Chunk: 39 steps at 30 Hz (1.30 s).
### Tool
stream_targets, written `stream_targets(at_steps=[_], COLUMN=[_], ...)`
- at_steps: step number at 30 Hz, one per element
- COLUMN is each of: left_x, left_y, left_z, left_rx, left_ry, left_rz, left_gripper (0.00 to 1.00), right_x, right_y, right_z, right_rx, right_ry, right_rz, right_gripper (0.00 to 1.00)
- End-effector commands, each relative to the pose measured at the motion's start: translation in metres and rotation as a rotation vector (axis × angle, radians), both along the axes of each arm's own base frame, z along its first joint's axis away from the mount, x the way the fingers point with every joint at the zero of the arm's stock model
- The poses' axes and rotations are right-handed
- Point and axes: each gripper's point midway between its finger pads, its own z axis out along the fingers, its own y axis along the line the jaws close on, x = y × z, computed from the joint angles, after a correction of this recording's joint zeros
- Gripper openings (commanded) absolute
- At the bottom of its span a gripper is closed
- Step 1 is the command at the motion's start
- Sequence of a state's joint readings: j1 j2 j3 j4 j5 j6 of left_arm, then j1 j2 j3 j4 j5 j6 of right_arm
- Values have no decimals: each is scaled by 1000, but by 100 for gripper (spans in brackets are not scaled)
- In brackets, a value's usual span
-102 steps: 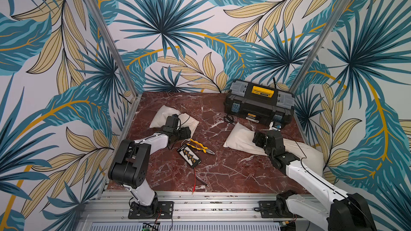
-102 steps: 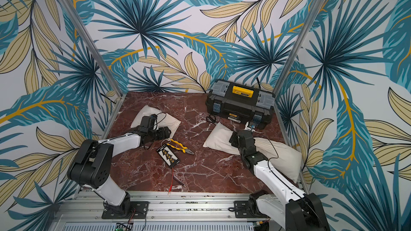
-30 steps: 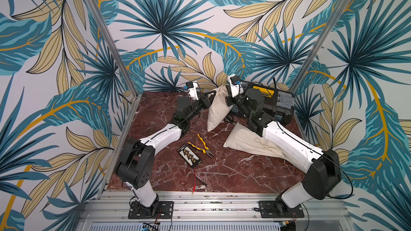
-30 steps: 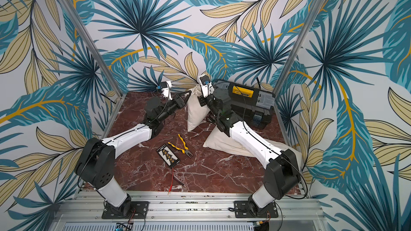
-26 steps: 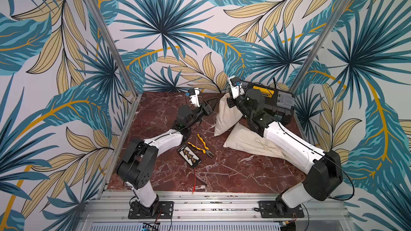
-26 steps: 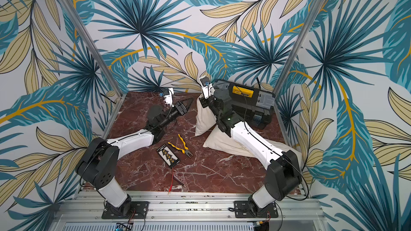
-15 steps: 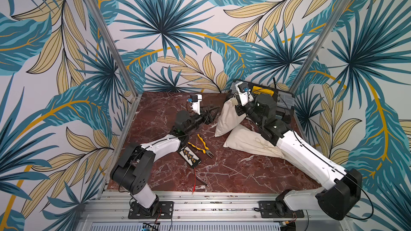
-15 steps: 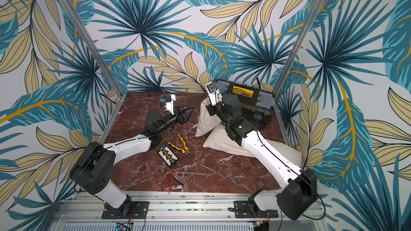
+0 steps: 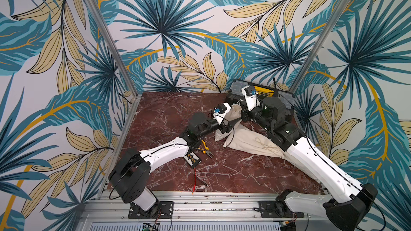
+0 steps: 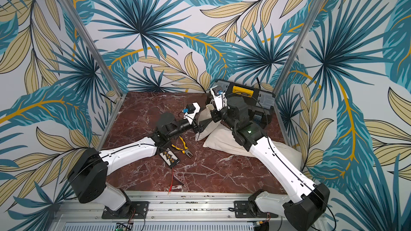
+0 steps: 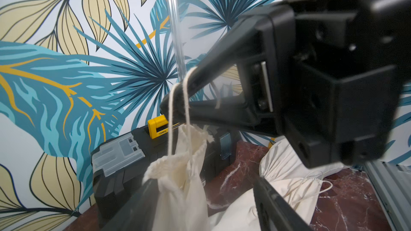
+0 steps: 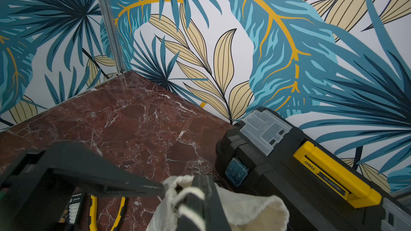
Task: Close the soil bag
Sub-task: Place the soil bag at the center of the board, then frap the soil bag at the center of the board.
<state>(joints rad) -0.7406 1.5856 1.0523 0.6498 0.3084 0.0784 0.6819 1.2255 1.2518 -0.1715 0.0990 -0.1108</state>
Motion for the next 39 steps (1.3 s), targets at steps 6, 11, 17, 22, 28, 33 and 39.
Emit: stream_targets(at_steps=[6,11,17,22,28,33,39], left_x=[21,28,39,58,87,105,133], left_y=[-12,-17,-25,-29,-14,-5,50], left_z=[4,13,-5,-49,-107,-148,-181], left_rx=[25,-7,6,82,149,228,205], left_ry=[-95,-86,-44,17,125,191,349], left_rz=[91,106,153,272,475,577,726], left_gripper=[61,42,25,24,24,21,6], right_x=[-17,-19,-24,-40,-77,-107,-143], right_y=[-1,-5,-6,-17,-53,-91,-151], right_z=[9,6,13,45,101,132,153], right_rx=[67,69,79,142,269,355,464], right_ry=[13,26,29,-25,-145,-241,-376], right_rz=[36,28,40,48,29,-25,-156], right_gripper=[0,0,0,0,0,0,0])
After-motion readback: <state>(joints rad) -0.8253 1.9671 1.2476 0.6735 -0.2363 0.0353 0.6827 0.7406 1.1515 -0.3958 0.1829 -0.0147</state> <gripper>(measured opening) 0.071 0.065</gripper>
